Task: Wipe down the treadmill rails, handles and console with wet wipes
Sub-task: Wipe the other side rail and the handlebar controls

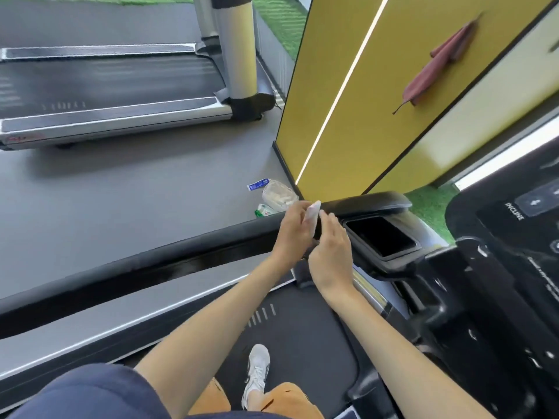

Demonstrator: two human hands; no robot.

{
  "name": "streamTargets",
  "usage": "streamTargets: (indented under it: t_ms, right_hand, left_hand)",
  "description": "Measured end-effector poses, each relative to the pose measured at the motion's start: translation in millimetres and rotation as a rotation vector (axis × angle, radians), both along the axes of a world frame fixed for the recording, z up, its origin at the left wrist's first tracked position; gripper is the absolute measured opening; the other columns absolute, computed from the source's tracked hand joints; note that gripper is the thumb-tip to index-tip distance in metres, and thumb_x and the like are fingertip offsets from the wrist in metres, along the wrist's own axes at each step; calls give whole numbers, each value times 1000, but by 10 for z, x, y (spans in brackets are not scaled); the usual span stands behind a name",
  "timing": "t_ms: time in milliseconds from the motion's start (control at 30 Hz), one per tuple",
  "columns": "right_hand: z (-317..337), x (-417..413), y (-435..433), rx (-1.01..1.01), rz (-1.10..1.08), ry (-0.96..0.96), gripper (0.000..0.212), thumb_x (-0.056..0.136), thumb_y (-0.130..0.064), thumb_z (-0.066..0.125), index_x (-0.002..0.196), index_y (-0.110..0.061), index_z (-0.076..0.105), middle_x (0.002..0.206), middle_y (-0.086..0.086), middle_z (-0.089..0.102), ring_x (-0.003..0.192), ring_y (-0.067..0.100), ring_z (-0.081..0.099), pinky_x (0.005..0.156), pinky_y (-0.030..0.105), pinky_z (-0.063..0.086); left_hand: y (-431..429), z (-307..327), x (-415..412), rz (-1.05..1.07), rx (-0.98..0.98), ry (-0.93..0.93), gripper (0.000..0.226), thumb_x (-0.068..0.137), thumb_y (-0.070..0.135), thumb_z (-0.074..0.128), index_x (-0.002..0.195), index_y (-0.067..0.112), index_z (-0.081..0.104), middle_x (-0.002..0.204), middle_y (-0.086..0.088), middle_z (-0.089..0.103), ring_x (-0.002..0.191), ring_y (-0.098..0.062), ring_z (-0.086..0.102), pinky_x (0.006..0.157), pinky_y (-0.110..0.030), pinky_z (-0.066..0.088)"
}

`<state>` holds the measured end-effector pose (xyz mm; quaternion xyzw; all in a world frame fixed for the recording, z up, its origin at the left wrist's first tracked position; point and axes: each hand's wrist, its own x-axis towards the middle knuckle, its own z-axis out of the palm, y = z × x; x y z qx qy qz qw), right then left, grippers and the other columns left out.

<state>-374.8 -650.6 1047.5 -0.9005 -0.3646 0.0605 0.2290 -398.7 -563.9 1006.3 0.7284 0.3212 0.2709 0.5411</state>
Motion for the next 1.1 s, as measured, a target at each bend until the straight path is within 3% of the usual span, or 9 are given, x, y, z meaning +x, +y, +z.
streamTargets:
  t_ms: [133,300,433,567,700,833,967,1033,1100]
  right_hand:
    - [109,-45,-140,-11,-187,5,67,87,12,36,149,-11,26,156,9,26,145,22,18,119,33,13]
    - [-10,-178,-426,-235,-274,-162,58,92,2,42,148,-5,28,155,13,26,145,23,18,120,35,2]
    - [-175,-263,-577,-402,-317,-280,51,85,-11,65,132,2,51,135,20,53,130,33,46,114,48,27]
    - [-182,-245,-579,-404,-275,-392,57,59,-10,89,109,3,65,95,15,69,91,32,67,88,47,51]
    - [-180,-239,-555,-309,-281,-423,53,57,-3,89,104,4,65,80,10,66,74,30,65,72,41,54]
    - [-261,-227,-599,-273,-264,-471,54,62,-6,87,109,4,64,85,12,64,80,32,64,76,42,52]
    - [-321,-221,-633,-273,-254,-489,53,67,-5,84,114,5,62,96,15,67,92,34,65,83,44,52]
    - [-351,-205,-650,-266,-254,-508,52,68,-2,83,116,6,62,100,16,67,96,33,65,86,44,52]
    - [-372,-200,-660,-263,-249,-510,54,68,-3,83,117,5,62,101,16,67,97,33,64,87,44,51]
  left_hand:
    - [367,-9,-196,-26,89,72,22,97,7,50,115,4,62,107,-4,50,93,-19,51,83,-19,40]
    - [437,-383,-244,-246,231,275,29,97,8,46,121,7,63,102,-6,48,87,-21,50,84,-31,46]
    - [175,-451,-203,-222,186,280,33,96,4,46,122,15,61,97,-2,44,86,-20,50,80,-25,45]
    - [-168,-274,-246,-217,73,188,28,96,4,41,117,9,59,98,4,45,82,-9,42,73,-13,33]
    - [-383,-193,-405,-428,299,0,26,97,8,42,118,6,57,91,5,44,82,-12,43,71,-17,33]
    - [-56,-511,-348,-169,190,96,38,90,-8,47,124,4,60,90,-7,42,75,-17,43,71,-21,37]
    - [-435,-363,-417,-223,152,26,35,96,2,46,130,4,55,87,1,40,73,-7,38,68,-14,32]
    - [-538,-277,-472,-409,195,-48,34,100,28,39,120,7,57,84,13,43,75,4,46,68,-12,33]
    - [-403,-350,-448,-342,259,-27,38,98,46,39,104,13,57,84,15,48,73,10,48,69,-13,35]
